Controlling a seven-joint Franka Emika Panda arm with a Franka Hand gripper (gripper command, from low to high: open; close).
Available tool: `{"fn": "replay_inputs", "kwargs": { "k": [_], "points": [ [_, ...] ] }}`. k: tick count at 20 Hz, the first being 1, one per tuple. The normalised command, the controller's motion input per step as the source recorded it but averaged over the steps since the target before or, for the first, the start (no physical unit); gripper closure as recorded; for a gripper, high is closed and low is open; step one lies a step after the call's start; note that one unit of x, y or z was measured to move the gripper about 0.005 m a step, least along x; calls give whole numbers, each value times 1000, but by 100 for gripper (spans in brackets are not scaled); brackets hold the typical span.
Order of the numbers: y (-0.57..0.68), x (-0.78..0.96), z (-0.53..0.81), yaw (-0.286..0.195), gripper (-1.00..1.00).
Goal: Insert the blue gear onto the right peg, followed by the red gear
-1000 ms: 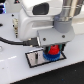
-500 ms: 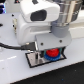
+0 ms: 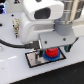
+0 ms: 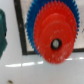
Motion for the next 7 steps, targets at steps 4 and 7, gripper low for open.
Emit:
{"fn": "replay_inputs", "kwargs": {
  "k": [4, 7],
  "points": [
    [174, -6, 638, 0, -100],
    [-4, 7, 39, 0, -100]
  ]
}}
